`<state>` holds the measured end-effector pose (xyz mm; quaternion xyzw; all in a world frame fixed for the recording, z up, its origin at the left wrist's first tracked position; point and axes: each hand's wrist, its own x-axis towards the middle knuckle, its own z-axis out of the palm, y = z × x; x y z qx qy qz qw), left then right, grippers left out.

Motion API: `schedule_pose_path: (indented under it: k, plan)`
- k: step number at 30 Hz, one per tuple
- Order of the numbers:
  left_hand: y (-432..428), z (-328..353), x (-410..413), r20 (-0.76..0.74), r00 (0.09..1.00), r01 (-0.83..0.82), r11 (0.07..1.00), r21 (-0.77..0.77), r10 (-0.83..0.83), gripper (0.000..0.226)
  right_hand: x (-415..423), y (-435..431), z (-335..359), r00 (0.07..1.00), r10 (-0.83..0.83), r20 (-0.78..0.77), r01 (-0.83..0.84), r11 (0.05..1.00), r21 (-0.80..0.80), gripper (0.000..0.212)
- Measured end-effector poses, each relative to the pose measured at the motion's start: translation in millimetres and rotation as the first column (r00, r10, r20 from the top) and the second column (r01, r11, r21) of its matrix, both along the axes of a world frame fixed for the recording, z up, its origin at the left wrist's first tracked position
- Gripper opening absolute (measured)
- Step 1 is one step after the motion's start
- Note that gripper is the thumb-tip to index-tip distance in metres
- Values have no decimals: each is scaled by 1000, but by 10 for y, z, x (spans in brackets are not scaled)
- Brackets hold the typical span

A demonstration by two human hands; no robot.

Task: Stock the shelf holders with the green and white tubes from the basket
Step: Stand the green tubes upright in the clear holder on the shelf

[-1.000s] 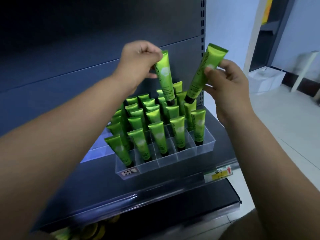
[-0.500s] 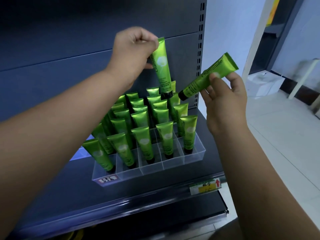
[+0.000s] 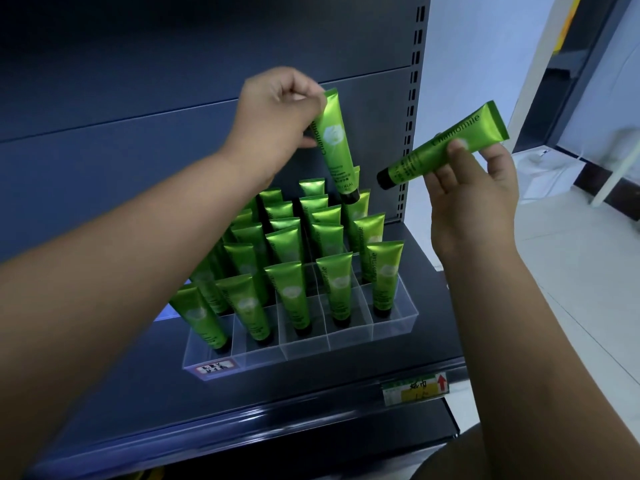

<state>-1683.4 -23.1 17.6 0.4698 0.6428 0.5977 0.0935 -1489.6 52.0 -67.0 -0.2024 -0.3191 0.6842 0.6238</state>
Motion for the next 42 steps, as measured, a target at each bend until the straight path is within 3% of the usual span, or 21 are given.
schedule_pose_path:
  k: [10, 18, 33, 42]
  plan:
    - [201, -197, 109, -123, 990, 68, 996, -53, -74, 18, -62, 68, -182, 999, -30, 43, 31, 999, -22, 20]
    - [382, -394, 121, -278, 956, 41, 980, -194, -95, 14, -159, 80, -194, 995, -46, 89, 44, 999, 23, 16]
    - [411, -613, 137, -344, 929, 3, 934, -357, -135, 20, -147, 159, -224, 983, -79, 164, 80, 997, -1, 18]
    - [392, -695, 135, -424, 890, -59, 879, -474, -169, 6, -153, 164, -235, 961, -55, 271, 56, 998, 5, 19]
